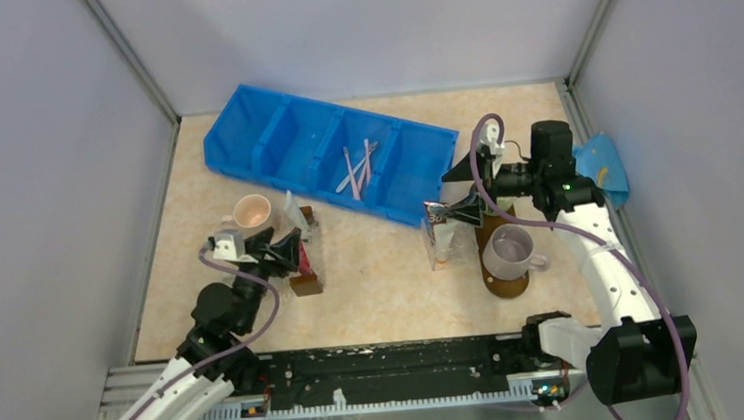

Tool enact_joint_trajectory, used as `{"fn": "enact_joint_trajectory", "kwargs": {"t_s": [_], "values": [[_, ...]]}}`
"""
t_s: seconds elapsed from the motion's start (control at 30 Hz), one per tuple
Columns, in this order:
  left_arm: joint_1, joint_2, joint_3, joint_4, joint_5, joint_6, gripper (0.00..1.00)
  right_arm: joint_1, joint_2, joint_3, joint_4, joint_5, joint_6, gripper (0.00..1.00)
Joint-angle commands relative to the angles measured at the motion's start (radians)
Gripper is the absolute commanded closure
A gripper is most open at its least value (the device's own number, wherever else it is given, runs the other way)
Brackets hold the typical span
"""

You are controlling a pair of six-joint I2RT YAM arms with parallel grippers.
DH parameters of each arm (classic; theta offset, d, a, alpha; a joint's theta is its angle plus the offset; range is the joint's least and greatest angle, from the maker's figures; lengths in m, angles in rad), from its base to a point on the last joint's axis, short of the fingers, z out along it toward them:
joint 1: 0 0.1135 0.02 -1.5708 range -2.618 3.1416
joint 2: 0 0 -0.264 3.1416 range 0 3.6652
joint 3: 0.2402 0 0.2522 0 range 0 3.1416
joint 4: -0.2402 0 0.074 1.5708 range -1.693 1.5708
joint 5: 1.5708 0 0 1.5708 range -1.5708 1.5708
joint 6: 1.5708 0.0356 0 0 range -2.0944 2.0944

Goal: Prepare toiletry sets of a toothbrush and toothpaste on the tray
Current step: Place the toothpaste in the toothpaste holder.

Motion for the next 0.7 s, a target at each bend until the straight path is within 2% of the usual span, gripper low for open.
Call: {"fn": "enact_joint_trajectory", "kwargs": {"t_s": [0.0, 0.17, 0.33, 0.53, 0.67], "values": [[-0.003, -0.018, 0.064, -0.027, 0.041, -0.002, 0.26, -0.003, -0.021, 0.025, 0.035, -0.018, -0.006, 0.21], [-0.003, 0.022, 0.139, -0.01, 0.052, 0.025, 0.12, -0.005, -0.021, 0.028, 0.032, -0.019, -0.009, 0.21], [-0.003, 0.151, 0.239, 0.038, 0.108, 0.036, 0.01, -0.005, -0.021, 0.027, 0.031, -0.02, -0.01, 0.21], [-0.002, 0.413, 0.384, 0.128, 0.209, 0.074, 0.0, -0.008, -0.021, 0.03, 0.026, -0.021, -0.013, 0.21], [0.004, 0.614, 0.534, 0.152, 0.263, 0.111, 0.0, -0.013, -0.02, 0.036, 0.015, -0.021, -0.021, 0.21]]}}
